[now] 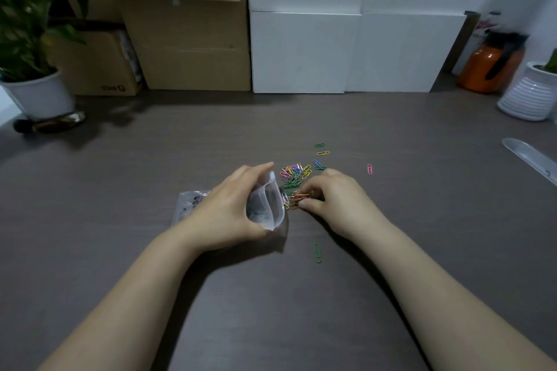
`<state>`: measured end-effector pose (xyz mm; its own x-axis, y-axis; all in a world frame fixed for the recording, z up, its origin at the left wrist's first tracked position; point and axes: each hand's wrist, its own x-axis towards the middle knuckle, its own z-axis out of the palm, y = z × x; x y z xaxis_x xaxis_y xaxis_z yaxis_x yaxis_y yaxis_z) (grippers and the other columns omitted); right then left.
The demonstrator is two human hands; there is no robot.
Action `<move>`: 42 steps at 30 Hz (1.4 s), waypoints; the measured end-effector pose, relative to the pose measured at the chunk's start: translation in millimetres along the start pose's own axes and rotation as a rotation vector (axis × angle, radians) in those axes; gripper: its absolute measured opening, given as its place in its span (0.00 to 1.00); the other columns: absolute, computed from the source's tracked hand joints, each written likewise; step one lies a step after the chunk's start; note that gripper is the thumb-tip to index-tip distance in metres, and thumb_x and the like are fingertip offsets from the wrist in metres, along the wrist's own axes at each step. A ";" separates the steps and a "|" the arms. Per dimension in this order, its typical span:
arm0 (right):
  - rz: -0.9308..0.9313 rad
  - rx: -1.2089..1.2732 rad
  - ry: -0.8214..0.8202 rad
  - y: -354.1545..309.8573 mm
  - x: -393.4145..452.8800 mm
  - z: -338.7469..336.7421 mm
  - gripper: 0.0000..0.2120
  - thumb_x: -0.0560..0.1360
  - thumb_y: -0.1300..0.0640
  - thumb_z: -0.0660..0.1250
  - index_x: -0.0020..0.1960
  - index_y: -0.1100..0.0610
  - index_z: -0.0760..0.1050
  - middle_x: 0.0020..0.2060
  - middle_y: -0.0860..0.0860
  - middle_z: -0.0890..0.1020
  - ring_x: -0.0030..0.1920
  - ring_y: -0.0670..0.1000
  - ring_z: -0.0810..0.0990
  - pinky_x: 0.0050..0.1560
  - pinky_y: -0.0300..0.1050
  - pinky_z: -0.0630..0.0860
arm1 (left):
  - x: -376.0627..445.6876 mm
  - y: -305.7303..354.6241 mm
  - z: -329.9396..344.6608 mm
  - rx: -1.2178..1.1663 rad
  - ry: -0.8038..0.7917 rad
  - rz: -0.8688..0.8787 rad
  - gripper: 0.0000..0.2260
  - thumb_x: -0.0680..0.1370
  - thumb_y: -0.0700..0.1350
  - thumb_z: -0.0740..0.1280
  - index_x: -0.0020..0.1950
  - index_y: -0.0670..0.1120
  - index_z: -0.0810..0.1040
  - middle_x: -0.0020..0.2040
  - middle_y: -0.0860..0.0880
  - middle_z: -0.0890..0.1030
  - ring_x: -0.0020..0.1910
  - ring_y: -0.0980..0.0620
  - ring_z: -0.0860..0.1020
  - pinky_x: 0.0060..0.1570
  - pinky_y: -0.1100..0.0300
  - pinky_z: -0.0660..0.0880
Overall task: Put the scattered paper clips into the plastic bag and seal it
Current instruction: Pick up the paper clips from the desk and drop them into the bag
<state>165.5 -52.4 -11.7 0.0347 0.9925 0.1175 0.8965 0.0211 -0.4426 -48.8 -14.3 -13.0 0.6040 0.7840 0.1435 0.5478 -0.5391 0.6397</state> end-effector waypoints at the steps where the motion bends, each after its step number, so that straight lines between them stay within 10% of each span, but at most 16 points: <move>1: 0.003 -0.001 0.006 0.8 -0.1 -1.3 0.09 0.70 0.50 0.70 0.49 0.48 0.80 0.44 0.48 0.74 0.49 0.53 0.76 0.47 0.44 0.71 | -0.1 -0.2 0.1 0.005 -0.001 0.001 0.43 0.64 0.51 0.73 0.76 0.55 0.60 0.64 0.60 0.68 0.66 0.63 0.67 0.62 0.70 0.63; 12: 0.036 0.090 0.116 9.9 -2.9 -17.3 0.02 0.70 0.56 0.71 0.41 0.50 0.81 0.38 0.47 0.76 0.41 0.48 0.75 0.39 0.39 0.66 | -0.3 -0.5 -0.3 0.014 -0.015 -0.002 0.43 0.64 0.49 0.74 0.76 0.57 0.59 0.65 0.60 0.68 0.67 0.62 0.67 0.65 0.64 0.65; 27: 0.053 0.976 0.193 -25.1 -8.7 -8.7 0.02 0.71 0.62 0.71 0.43 0.57 0.82 0.31 0.47 0.80 0.31 0.43 0.74 0.33 0.33 0.71 | 1.2 0.4 3.5 -0.105 0.016 0.003 0.42 0.65 0.51 0.74 0.76 0.55 0.60 0.67 0.58 0.69 0.68 0.65 0.67 0.66 0.67 0.64; 35: -0.123 0.336 0.125 -36.7 -14.5 0.1 0.03 0.69 0.59 0.72 0.41 0.52 0.82 0.35 0.44 0.78 0.36 0.37 0.74 0.40 0.29 0.68 | 1.5 0.9 5.0 -0.152 0.015 0.024 0.42 0.63 0.55 0.72 0.75 0.52 0.62 0.64 0.59 0.70 0.65 0.76 0.63 0.58 0.79 0.60; 42: -0.155 0.356 0.237 -55.4 -21.6 2.8 0.06 0.70 0.61 0.70 0.46 0.55 0.83 0.42 0.52 0.82 0.43 0.48 0.78 0.44 0.36 0.71 | 2.3 -0.1 9.4 -0.120 0.002 0.053 0.41 0.66 0.46 0.78 0.75 0.56 0.62 0.64 0.58 0.71 0.67 0.64 0.69 0.64 0.66 0.67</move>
<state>113.9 -74.6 7.8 0.0489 0.9202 0.3885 0.6925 0.2490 -0.6770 -42.0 -15.3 -19.8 0.6295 0.7557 0.1809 0.4414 -0.5393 0.7172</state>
